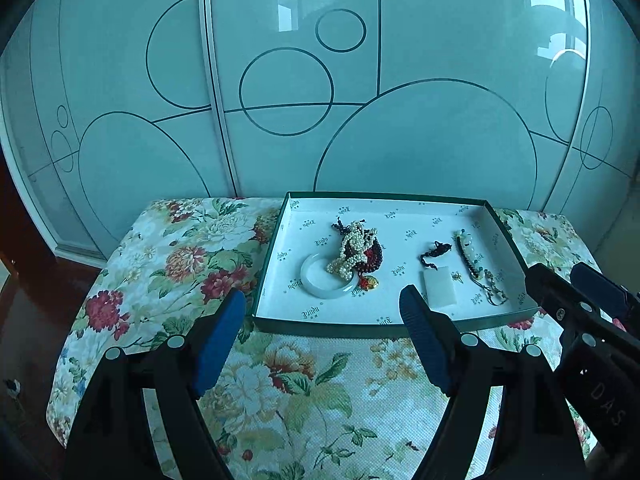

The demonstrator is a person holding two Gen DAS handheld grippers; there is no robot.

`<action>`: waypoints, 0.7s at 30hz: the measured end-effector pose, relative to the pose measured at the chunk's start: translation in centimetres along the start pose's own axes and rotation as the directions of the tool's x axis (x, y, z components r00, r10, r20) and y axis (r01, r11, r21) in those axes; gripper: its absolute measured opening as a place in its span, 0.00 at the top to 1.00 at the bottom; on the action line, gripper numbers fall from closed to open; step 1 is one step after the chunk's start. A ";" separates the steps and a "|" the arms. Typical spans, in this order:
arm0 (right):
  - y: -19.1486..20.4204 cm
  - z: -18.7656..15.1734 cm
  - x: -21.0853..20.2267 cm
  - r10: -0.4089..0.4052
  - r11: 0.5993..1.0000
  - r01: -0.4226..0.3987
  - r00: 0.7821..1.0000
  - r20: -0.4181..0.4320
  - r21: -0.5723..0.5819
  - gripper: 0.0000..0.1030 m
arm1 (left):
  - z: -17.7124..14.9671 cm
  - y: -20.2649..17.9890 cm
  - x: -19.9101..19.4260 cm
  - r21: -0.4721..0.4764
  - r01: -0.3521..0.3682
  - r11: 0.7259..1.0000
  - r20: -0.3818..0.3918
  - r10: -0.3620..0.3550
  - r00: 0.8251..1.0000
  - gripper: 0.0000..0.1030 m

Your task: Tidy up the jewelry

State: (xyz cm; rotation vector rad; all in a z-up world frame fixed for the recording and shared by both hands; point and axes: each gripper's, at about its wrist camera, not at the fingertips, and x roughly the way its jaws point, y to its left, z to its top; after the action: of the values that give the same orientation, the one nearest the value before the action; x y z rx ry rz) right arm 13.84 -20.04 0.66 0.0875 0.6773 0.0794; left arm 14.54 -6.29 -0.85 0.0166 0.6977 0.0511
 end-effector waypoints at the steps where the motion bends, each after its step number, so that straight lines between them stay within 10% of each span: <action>1: 0.0 -0.1 -0.2 0.000 1.000 0.000 1.000 0.002 0.000 0.44 | -0.1 0.0 -0.2 0.000 0.001 1.000 0.001 -0.001 1.000 0.24; 21: 0.4 -0.3 -1.8 0.006 1.000 -0.006 1.000 0.019 -0.008 0.44 | -0.3 0.4 -1.6 -0.017 -0.002 1.000 0.013 0.002 1.000 0.24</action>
State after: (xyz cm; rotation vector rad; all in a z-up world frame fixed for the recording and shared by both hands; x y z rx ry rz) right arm 12.30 -19.80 1.59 0.0821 0.6574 0.0868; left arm 13.11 -6.00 0.01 0.0017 0.6838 0.0588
